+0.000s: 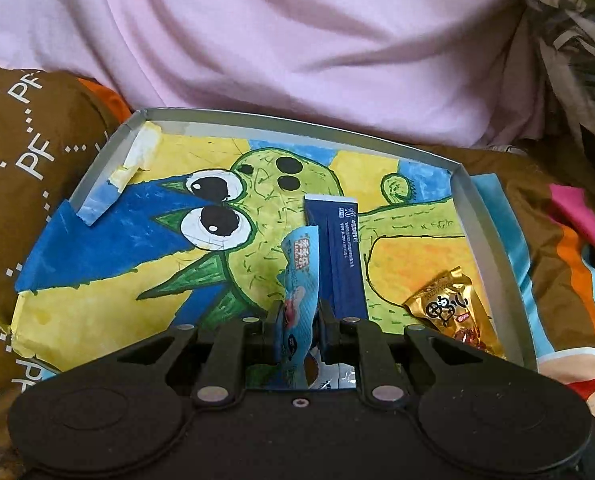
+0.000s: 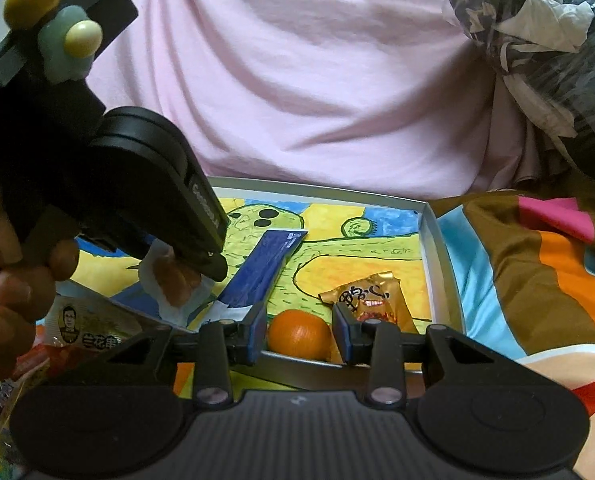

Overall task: Organize snacks
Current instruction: 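Carry the light blue packet and orange into the grey tray and open both tools, then withdraw both tools from the tray back over the snack pile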

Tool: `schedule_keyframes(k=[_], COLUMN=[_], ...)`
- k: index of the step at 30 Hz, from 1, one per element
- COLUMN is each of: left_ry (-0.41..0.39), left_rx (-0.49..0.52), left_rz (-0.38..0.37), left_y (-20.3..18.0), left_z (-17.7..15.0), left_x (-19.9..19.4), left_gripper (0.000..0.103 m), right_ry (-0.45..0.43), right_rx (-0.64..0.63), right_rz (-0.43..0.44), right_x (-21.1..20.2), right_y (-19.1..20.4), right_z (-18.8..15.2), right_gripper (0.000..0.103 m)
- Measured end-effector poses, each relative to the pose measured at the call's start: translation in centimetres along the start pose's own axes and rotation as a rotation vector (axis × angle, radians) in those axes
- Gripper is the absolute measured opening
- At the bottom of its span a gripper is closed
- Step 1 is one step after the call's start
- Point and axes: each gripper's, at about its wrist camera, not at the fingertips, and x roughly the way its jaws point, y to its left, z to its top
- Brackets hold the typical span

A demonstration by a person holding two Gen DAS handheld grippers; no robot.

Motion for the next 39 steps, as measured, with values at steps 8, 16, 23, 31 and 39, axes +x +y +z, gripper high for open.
schedule_keyframes(k=[8,16,23,31,39], left_ry=[-0.014,-0.061,-0.128,-0.164,-0.178], left_rx=[0.02,0.027,0.023,0.044,0.065], left_rz=[0.029,0.098,0.139,0.156,0.175], left_y=[-0.2,0.4,1.1,1.5,2.0], left_z=[-0.2,-0.3,0.2,-0.3,-2.4], left_x=[-0.4,-2.0,-4.8,-8.5,-12.6], left_gripper=[0.044,0.084,0.102,0.102,0.102], right_ry=[0.0,-0.025,-0.072,-0.14,-0.181], right_rx=[-0.001,-0.001,-0.002,0.038,0.097], right_rz=[-0.003,-0.011,-0.062,-0.132,-0.17], right_x=[0.0,-0.8,-1.8,-4.4,-9.0], right_y=[0.1,0.1,0.1,-0.3,-1.2], right_z=[0.1,0.5,1.1,2.2,2.8], right_gripper=[0.054,0.076,0.094,0.103,0.103])
